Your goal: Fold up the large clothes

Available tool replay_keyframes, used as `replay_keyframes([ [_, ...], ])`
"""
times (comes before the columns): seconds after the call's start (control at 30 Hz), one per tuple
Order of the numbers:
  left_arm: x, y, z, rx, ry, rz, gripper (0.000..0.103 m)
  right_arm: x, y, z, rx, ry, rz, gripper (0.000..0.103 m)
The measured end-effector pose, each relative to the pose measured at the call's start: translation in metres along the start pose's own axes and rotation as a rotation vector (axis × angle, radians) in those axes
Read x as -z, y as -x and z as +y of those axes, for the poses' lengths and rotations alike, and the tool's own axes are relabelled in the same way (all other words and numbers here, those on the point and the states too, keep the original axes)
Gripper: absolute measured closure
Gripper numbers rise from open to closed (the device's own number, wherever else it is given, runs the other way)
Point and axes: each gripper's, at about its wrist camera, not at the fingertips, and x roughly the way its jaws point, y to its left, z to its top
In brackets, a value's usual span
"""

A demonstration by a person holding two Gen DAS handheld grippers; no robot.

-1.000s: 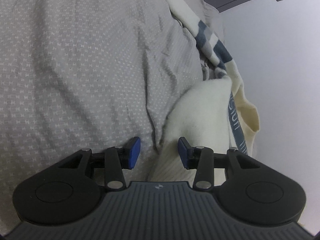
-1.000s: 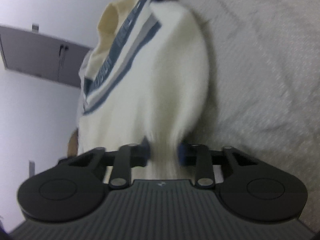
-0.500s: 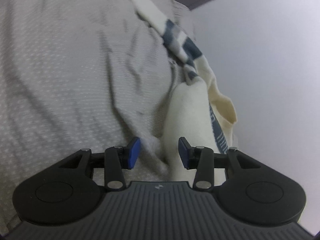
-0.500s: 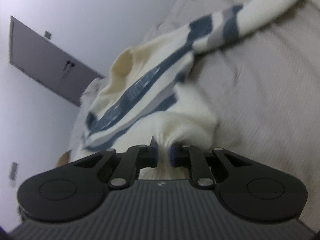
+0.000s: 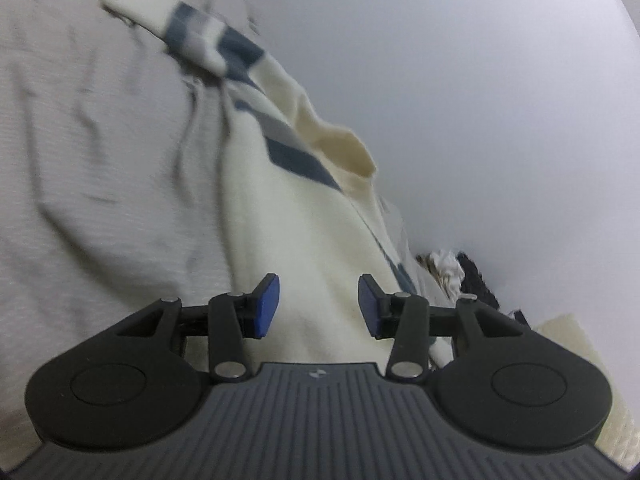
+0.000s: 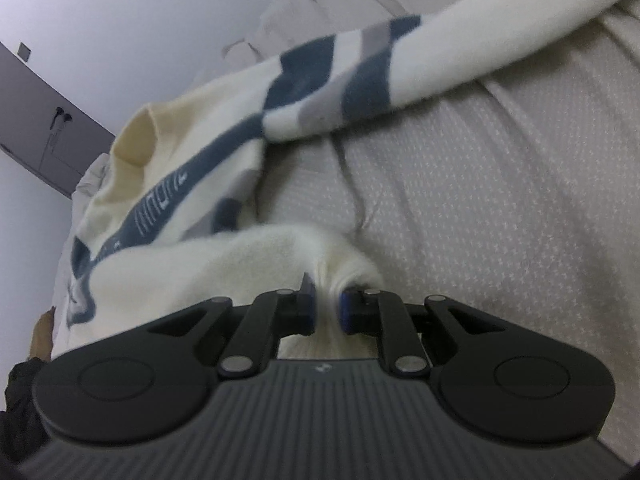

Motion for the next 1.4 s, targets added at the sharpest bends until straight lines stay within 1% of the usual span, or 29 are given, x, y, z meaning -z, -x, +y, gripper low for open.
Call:
replay_keyframes([
  [0.1, 0.003, -0.026, 0.002, -0.096, 0.005, 0.024, 0.053, 0.000, -0.001, -0.001, -0.006, -0.021, -0.003, 0.088],
  [0.17, 0.004, -0.033, 0.010, -0.127, 0.043, 0.037, 0.053, 0.001, 0.001, 0.000, -0.008, -0.012, -0.004, 0.088],
  [0.23, 0.006, -0.034, 0.015, -0.124, 0.076, 0.041, 0.053, 0.000, -0.001, 0.000, -0.010, -0.002, -0.004, 0.088],
  [0.37, 0.011, -0.033, 0.016, -0.130, 0.095, 0.073, 0.051, -0.002, -0.002, -0.002, -0.020, -0.019, 0.002, 0.088],
  [0.47, 0.019, -0.035, 0.013, -0.124, 0.106, 0.112, 0.046, -0.001, -0.002, -0.003, -0.027, -0.030, 0.007, 0.088],
  [0.57, 0.026, -0.039, 0.005, -0.139, 0.063, 0.164, 0.039, -0.002, -0.001, -0.006, -0.040, -0.054, 0.012, 0.088],
  [0.6, 0.029, -0.040, 0.002, -0.149, 0.045, 0.179, 0.035, -0.002, 0.000, -0.007, -0.046, -0.066, 0.014, 0.088],
  [0.67, 0.034, -0.043, -0.003, -0.164, 0.020, 0.201, 0.032, -0.003, 0.001, -0.011, -0.063, -0.093, 0.024, 0.088],
  [0.7, 0.035, -0.044, -0.005, -0.158, 0.008, 0.209, 0.027, -0.004, 0.002, -0.013, -0.079, -0.115, 0.027, 0.088],
  [0.77, 0.036, -0.047, -0.007, -0.143, -0.014, 0.228, 0.025, -0.005, 0.005, -0.016, -0.105, -0.141, 0.034, 0.088],
  [0.87, 0.038, -0.051, -0.013, -0.146, -0.057, 0.252, 0.025, -0.004, 0.009, -0.015, -0.123, -0.130, 0.038, 0.088],
  [0.93, 0.040, -0.052, -0.019, -0.155, -0.100, 0.263, 0.027, -0.004, 0.010, -0.014, -0.131, -0.126, 0.037, 0.088],
  [0.97, 0.040, -0.051, -0.023, -0.159, -0.135, 0.256, 0.027, -0.004, 0.011, -0.014, -0.138, -0.130, 0.036, 0.088],
  [1.03, 0.042, -0.050, -0.034, -0.141, -0.194, 0.246, 0.027, -0.004, 0.012, -0.015, -0.146, -0.138, 0.035, 0.088],
  [1.1, 0.042, -0.047, -0.044, -0.107, -0.245, 0.223, 0.028, -0.004, 0.013, -0.014, -0.150, -0.140, 0.035, 0.088],
  [1.2, 0.045, -0.041, -0.054, -0.064, -0.285, 0.212, 0.028, -0.004, 0.013, -0.015, -0.155, -0.141, 0.037, 0.088],
  [1.23, 0.047, -0.043, -0.055, -0.067, -0.283, 0.215, 0.028, -0.004, 0.013, -0.016, -0.156, -0.143, 0.037, 0.088],
  [1.3, 0.052, -0.048, -0.051, -0.098, -0.260, 0.241, 0.028, -0.004, 0.013, -0.016, -0.158, -0.145, 0.037, 0.088],
  [1.37, 0.056, -0.053, -0.047, -0.146, -0.252, 0.255, 0.034, -0.004, 0.013, -0.016, -0.157, -0.139, 0.038, 0.088],
  [1.4, 0.056, -0.055, -0.045, -0.166, -0.253, 0.250, 0.040, -0.003, 0.013, -0.015, -0.154, -0.135, 0.039, 0.088],
])
